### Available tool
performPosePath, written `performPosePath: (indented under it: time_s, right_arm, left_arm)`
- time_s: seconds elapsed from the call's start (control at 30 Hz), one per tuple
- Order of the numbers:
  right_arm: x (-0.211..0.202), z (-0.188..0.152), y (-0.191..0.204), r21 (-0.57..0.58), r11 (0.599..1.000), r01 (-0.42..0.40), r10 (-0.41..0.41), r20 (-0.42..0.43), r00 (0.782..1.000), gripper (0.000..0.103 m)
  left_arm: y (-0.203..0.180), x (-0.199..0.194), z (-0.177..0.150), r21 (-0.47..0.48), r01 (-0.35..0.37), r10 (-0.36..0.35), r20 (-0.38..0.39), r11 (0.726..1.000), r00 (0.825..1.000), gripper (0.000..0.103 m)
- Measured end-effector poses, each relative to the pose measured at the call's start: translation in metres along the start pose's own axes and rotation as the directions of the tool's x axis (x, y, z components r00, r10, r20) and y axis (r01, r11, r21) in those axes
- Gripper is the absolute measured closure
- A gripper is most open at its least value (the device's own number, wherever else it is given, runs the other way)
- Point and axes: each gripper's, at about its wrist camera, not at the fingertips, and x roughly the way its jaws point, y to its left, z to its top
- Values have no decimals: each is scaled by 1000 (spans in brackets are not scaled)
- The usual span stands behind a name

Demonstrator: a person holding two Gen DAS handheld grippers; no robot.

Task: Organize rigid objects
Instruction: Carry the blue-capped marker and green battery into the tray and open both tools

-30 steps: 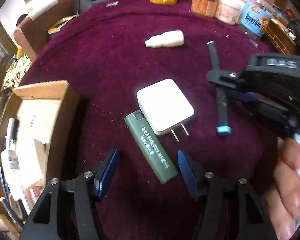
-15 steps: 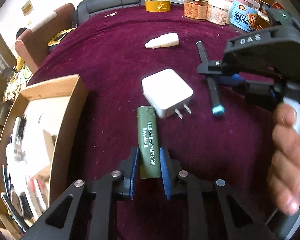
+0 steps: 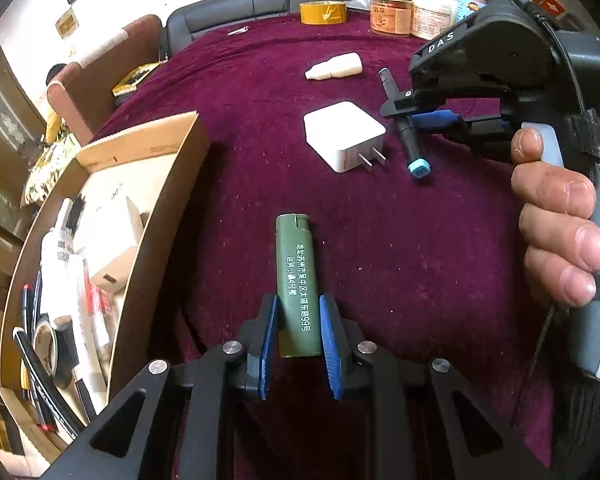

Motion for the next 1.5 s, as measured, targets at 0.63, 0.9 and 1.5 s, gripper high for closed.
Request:
performPosePath:
  time_s: [0.63, 0.9, 1.5]
  right_arm:
    - [-1, 1, -5, 10, 1000, -16, 16, -4, 1000, 89]
    - [-7, -2, 4, -28, 997, -73, 73, 5, 997, 89]
    - [-15, -136, 150, -582, 699, -416, 276, -317, 907, 88]
  left_arm:
    - [10, -5, -5, -73, 41, -40, 8, 997, 999, 81]
    - [24, -49, -10, -94, 17, -4, 139, 995, 990, 81]
    - [194, -82, -60, -432, -4, 58, 113, 902, 992, 81]
